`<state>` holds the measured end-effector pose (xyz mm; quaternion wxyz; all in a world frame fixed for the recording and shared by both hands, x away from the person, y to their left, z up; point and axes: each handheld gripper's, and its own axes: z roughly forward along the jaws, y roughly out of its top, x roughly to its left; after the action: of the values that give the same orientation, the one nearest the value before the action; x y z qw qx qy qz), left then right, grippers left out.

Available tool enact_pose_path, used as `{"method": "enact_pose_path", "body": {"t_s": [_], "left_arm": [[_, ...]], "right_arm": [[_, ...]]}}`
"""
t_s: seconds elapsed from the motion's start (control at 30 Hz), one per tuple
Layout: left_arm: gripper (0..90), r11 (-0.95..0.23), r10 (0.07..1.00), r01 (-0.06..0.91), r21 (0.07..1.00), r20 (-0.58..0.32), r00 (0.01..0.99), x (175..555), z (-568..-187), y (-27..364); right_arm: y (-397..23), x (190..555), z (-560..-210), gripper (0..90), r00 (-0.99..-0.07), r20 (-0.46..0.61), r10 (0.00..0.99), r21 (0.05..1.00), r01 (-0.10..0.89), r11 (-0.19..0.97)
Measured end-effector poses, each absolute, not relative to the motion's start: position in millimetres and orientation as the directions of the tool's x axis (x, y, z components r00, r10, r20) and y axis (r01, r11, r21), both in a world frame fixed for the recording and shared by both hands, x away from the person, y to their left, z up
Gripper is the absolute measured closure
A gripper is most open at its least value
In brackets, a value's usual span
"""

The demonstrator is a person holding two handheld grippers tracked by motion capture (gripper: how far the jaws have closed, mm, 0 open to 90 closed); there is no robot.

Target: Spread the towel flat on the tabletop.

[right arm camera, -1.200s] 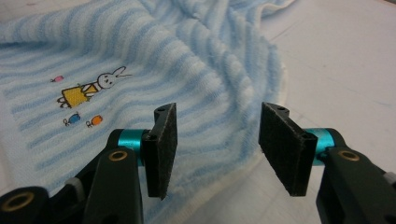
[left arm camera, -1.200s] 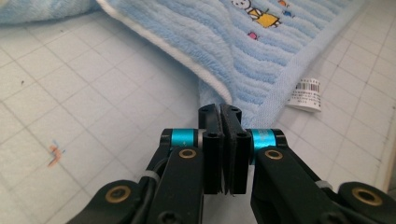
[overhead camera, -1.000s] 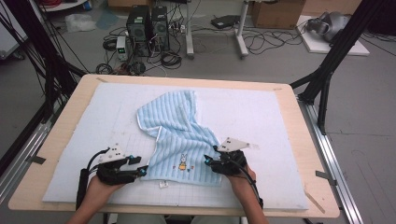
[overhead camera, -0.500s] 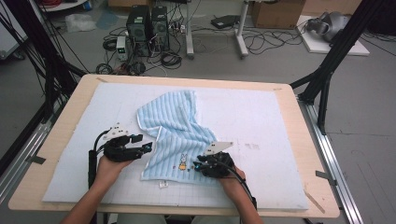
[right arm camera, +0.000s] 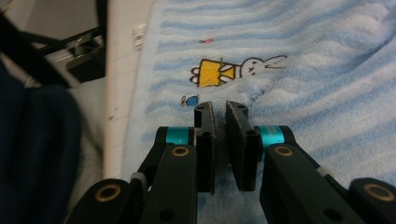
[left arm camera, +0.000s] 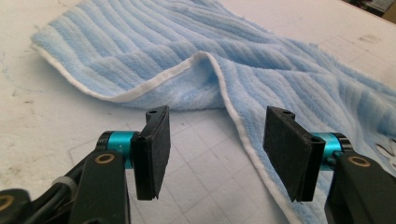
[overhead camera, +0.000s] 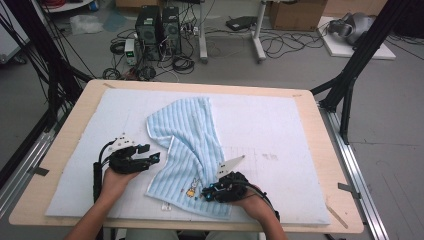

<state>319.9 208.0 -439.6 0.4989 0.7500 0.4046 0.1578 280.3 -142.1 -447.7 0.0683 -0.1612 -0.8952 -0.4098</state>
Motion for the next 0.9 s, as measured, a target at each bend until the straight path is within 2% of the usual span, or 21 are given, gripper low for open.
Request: {"method": "enact_pose_path", "body": {"t_s": [0.1, 0.13, 0.2, 0.23, 0.33, 0.4, 0.47, 0.6, 0.7, 0.73, 0.8, 0.9], "left_arm": [[41.7, -0.174, 0.766, 0.451, 0.875, -0.167, 0.62, 320.3, -439.7, 209.2], [41.7, -0.175, 0.767, 0.449, 0.876, -0.165, 0.621, 320.5, -439.7, 209.4], [41.7, -0.175, 0.769, 0.45, 0.876, -0.164, 0.618, 320.7, -440.2, 209.7], [41.7, -0.172, 0.771, 0.452, 0.875, -0.166, 0.615, 320.6, -440.4, 210.2], [41.7, -0.168, 0.775, 0.455, 0.874, -0.168, 0.609, 319.9, -440.6, 213.5], [41.7, -0.169, 0.777, 0.458, 0.873, -0.168, 0.607, 319.8, -440.6, 216.3], [41.7, -0.16, 0.782, 0.459, 0.874, -0.172, 0.599, 320.0, -441.0, 218.3], [41.7, -0.152, 0.787, 0.464, 0.873, -0.177, 0.591, 320.4, -441.4, 220.3], [41.7, -0.148, 0.79, 0.464, 0.874, -0.178, 0.587, 320.4, -441.4, 221.2], [41.7, -0.15, 0.788, 0.464, 0.873, -0.178, 0.589, 320.2, -441.2, 221.7], [41.7, -0.148, 0.789, 0.465, 0.873, -0.179, 0.587, 320.1, -441.6, 222.2], [41.7, -0.153, 0.79, 0.469, 0.87, -0.178, 0.587, 320.3, -442.4, 222.7]], "right_arm": [[-143.9, 281.6, -444.3, 71.5, -0.935, 0.267, 0.233, 0.735, 0.354, 0.578], [-145.8, 283.4, -441.9, 62.6, -0.929, 0.264, 0.258, 0.751, 0.366, 0.549], [-152.6, 290.8, -437.2, 57.0, -0.89, 0.25, 0.381, 0.785, 0.417, 0.458], [-156.7, 294.9, -435.5, 49.8, -0.866, 0.233, 0.443, 0.803, 0.428, 0.415], [-170.8, 307.4, -433.6, 44.8, -0.761, 0.18, 0.624, 0.838, 0.45, 0.308], [-176.6, 317.9, -436.2, 45.1, -0.691, 0.152, 0.707, 0.832, 0.475, 0.285], [-175.7, 329.9, -440.0, 46.2, -0.647, 0.128, 0.752, 0.809, 0.507, 0.298], [-157.7, 350.9, -441.7, 52.2, -0.617, 0.04, 0.786, 0.777, 0.514, 0.364], [-145.9, 366.0, -446.4, 63.2, -0.618, 0.024, 0.785, 0.732, 0.546, 0.408], [-145.7, 367.5, -446.3, 73.7, -0.626, 0.033, 0.779, 0.738, 0.541, 0.403], [-146.4, 366.7, -444.2, 84.2, -0.635, -0.005, 0.772, 0.725, 0.529, 0.44], [-153.5, 362.5, -441.1, 85.9, -0.588, -0.119, 0.8, 0.698, 0.524, 0.489]]}}
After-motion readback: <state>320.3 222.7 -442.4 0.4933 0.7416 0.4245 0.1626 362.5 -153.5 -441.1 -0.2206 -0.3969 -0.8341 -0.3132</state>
